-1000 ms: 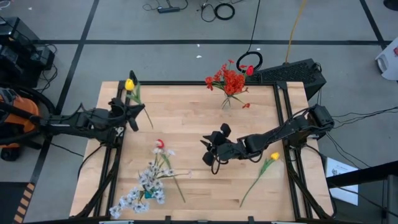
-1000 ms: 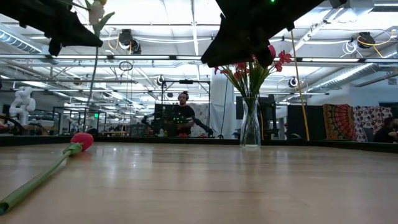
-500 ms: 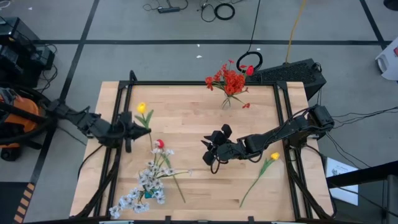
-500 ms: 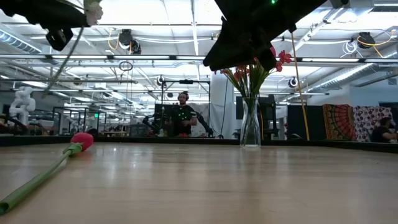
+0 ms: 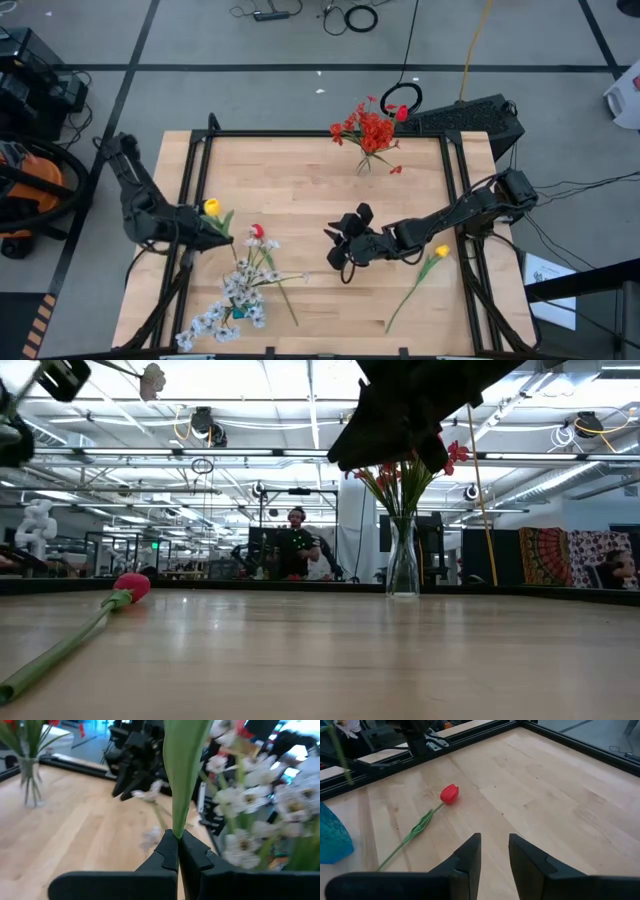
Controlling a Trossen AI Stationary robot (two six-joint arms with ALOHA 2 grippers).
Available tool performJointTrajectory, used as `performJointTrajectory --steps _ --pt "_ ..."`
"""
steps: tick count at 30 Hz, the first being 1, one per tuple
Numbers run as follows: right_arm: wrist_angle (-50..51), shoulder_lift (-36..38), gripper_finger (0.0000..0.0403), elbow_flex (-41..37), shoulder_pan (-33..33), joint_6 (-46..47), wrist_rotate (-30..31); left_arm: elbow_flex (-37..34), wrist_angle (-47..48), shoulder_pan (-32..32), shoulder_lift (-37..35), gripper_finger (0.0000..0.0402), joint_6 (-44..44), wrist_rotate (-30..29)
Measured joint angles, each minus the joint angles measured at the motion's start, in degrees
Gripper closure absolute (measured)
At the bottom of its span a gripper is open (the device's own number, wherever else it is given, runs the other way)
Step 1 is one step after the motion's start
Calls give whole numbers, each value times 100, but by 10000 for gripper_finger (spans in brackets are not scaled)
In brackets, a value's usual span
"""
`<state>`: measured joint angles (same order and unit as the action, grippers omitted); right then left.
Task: Sort flowers into vase by color
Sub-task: Put the top yellow flower into the blue flower vase
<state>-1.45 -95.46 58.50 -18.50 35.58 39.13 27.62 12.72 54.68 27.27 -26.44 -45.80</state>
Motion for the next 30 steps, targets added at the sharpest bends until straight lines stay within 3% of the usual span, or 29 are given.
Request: performJointTrajectory --steps 14,30 --pt "0 0 312 0 6 72 143 0 -2205 918 948 401 892 -162" --pt "-2 -2 312 2 6 172 159 -2 -2941 991 2234 395 955 -276"
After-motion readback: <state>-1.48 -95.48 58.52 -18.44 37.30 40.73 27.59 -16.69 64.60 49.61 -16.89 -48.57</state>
